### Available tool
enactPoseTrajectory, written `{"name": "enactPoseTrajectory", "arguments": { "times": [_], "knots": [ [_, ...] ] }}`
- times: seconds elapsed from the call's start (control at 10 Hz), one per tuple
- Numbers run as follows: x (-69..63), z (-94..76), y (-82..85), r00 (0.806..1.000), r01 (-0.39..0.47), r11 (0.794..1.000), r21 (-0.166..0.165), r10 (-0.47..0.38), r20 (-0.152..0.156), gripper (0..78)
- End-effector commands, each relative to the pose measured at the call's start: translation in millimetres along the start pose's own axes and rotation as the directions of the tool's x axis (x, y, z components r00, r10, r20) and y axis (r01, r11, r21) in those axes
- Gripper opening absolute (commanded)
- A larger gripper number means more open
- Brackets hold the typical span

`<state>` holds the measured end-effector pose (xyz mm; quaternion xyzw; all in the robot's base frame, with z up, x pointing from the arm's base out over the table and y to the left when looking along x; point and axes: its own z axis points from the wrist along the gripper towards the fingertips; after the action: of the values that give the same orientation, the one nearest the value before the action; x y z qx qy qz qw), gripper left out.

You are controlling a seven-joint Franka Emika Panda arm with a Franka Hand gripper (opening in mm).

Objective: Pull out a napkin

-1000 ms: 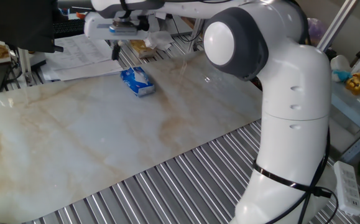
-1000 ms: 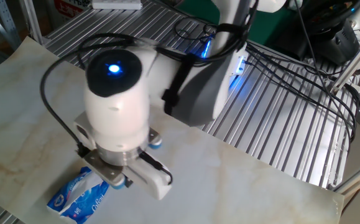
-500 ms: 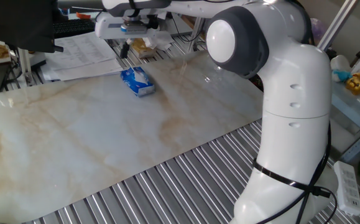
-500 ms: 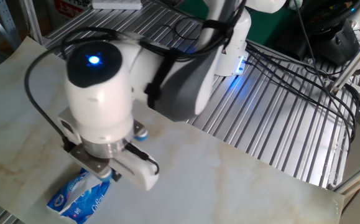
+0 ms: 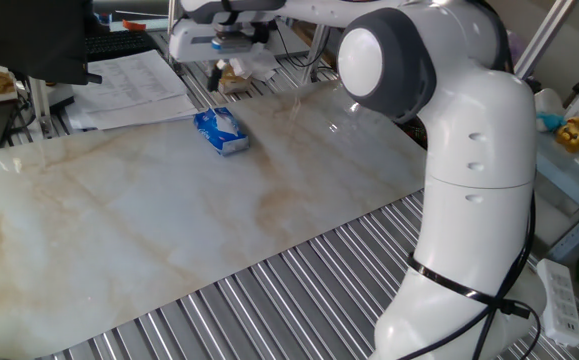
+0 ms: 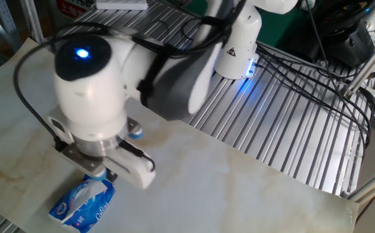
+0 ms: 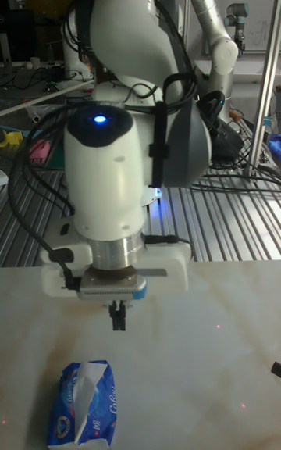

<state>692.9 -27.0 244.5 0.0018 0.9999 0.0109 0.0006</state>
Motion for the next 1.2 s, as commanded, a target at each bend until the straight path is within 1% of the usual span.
{"name": "enactPoseTrajectory", "arguments": {
  "times": [0.1,0.2,0.3,0.4,0.6,0.8,0.9,1.0,1.2],
  "knots": [
    [1.6,-1.9,-13.5,1.0,0.027,1.0,0.001,-0.027,0.004,0.0],
    [2.9,0.2,-21.7,0.999,0.039,0.999,0.0,-0.039,0.004,0.0],
    [3.3,0.7,-24.0,0.999,0.042,0.999,0.0,-0.042,0.004,0.0],
    [4.6,2.4,-30.7,0.999,0.051,0.999,-0.002,-0.051,0.005,0.0],
    [6.5,4.5,-39.1,0.999,0.054,0.999,-0.004,-0.054,0.005,0.0],
    [6.7,4.6,-39.8,0.999,0.047,0.999,-0.004,-0.047,0.004,0.0],
    [6.7,4.6,-39.8,1.0,0.028,1.0,-0.003,-0.028,-0.001,0.0],
    [6.7,4.6,-39.8,1.0,0.026,1.0,-0.003,-0.026,-0.002,0.0],
    [6.9,3.6,-40.2,1.0,0.013,1.0,0.0,-0.013,-0.013,0.0]
  ]
}}
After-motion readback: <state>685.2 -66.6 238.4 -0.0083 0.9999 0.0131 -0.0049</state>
